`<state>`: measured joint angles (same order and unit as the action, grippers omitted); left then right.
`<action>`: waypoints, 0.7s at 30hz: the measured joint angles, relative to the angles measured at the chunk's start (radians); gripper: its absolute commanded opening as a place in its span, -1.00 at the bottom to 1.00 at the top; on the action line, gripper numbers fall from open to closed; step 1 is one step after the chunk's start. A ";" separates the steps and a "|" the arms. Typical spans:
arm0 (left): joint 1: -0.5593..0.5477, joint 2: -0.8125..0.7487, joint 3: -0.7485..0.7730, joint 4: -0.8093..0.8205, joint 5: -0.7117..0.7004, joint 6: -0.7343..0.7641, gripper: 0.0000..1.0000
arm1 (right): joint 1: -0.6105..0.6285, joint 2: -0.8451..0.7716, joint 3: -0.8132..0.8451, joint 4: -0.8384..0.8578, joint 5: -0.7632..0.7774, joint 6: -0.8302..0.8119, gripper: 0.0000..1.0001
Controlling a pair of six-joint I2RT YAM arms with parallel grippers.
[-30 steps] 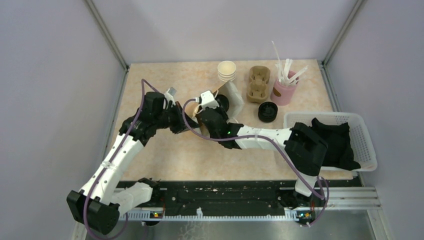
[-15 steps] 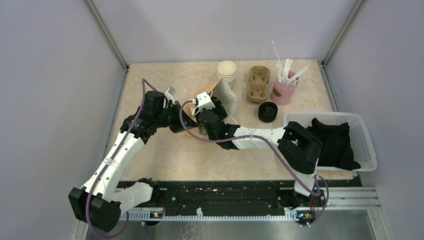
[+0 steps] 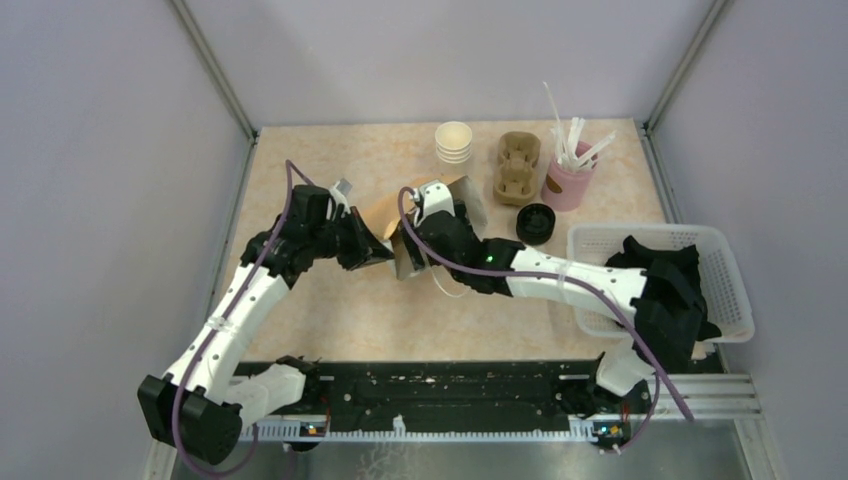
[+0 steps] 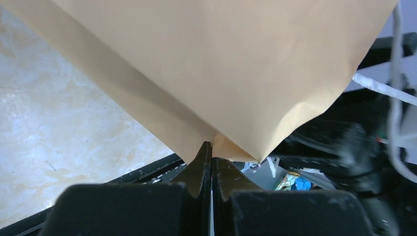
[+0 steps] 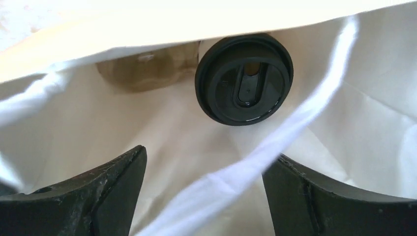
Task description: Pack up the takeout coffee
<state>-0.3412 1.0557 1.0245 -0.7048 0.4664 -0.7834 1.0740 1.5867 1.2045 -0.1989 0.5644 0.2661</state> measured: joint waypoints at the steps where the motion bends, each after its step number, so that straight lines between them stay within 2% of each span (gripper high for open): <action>1: 0.000 0.000 -0.004 -0.001 -0.005 0.002 -1.00 | -0.001 -0.022 -0.001 -0.022 -0.013 0.019 0.67; 8: 0.000 0.000 -0.007 -0.011 -0.014 0.016 -1.00 | -0.054 -0.159 -0.068 -0.056 -0.074 0.089 0.53; 16: 0.000 0.000 -0.005 -0.021 -0.018 0.024 -1.00 | -0.111 -0.294 -0.152 -0.077 -0.122 0.100 0.56; 21: 0.001 0.001 0.006 -0.025 -0.022 0.027 -1.00 | -0.129 -0.331 -0.150 -0.124 -0.138 0.108 0.41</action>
<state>-0.3405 1.0565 1.0309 -0.7296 0.4442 -0.7567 0.9455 1.2560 1.0550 -0.3229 0.4263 0.3737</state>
